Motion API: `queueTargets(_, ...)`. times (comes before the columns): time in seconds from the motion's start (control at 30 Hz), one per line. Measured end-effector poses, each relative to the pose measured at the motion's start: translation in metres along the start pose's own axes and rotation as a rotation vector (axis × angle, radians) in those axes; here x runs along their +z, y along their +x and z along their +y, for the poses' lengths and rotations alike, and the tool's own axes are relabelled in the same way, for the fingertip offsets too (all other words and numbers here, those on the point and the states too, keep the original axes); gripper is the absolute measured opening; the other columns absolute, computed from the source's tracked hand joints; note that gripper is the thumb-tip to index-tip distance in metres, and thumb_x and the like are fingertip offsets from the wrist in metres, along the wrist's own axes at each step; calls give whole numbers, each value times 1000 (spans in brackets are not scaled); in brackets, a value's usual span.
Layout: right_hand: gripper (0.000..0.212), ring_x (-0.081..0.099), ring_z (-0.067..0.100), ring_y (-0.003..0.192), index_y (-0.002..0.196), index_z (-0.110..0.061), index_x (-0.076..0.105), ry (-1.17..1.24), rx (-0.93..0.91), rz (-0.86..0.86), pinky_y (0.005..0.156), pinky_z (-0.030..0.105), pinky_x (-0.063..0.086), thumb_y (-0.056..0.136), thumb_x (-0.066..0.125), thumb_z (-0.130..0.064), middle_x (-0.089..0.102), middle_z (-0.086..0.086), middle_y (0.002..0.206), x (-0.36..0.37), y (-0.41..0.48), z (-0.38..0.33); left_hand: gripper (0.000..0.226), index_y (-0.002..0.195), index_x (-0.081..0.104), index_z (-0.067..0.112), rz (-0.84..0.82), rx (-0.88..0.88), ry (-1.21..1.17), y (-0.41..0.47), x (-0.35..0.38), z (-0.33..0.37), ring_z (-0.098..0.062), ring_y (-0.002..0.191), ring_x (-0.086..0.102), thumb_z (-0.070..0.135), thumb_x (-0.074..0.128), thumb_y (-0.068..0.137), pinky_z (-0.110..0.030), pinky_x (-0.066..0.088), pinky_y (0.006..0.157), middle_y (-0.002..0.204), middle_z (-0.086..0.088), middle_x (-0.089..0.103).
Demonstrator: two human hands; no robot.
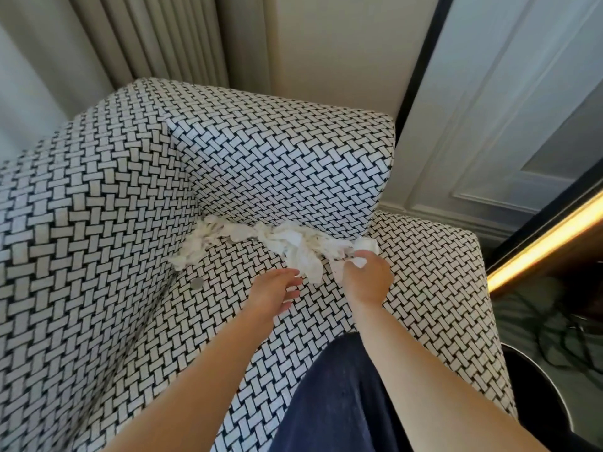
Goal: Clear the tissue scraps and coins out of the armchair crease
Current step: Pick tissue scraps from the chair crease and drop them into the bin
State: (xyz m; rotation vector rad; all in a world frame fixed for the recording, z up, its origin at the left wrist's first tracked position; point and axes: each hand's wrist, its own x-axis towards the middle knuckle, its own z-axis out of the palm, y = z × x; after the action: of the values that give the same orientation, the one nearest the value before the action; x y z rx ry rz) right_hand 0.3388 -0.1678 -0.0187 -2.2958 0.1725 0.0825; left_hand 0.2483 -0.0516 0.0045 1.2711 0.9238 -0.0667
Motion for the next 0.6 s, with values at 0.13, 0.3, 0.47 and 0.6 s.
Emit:
queueTargets(0.13, 45, 7, 30, 145, 137, -29, 47, -183, 68, -201, 114, 40, 15, 92, 48, -25, 17, 13, 157, -7, 10, 22, 19, 106, 65, 16, -1, -10, 0, 7, -1, -6, -17, 90, 64, 17, 49, 96, -32, 48, 85, 101, 0, 69)
queueTargets(0.3, 51, -6, 26, 147, 143, -32, 37, -342, -55, -386, 117, 38, -7, 93, 46, -39, 9, 2, 159, -5, 15, 41, 20, 108, 65, 16, 6, -15, 12, 10, -3, -10, -19, 95, 64, 16, 49, 96, -33, 48, 87, 100, 0, 69)
queueTargets(0.47, 45, 28, 23, 138, 136, -12, 48, -6, -79, -252, 115, 37, 20, 92, 54, -19, 42, 7, 145, -13, 8, 42, 20, 107, 65, 16, -6, 16, 34, 8, 4, -7, -16, 92, 62, 14, 49, 96, -34, 47, 91, 106, -2, 68)
queueTargets(0.6, 34, 45, 16, 123, 127, -9, 57, 206, -59, -160, 97, 20, 28, 94, 51, -13, 51, 6, 132, -24, -1, 37, 20, 107, 64, 20, -27, 96, 99, 7, 21, -1, -14, 91, 61, 15, 48, 96, -31, 47, 89, 112, 3, 63)
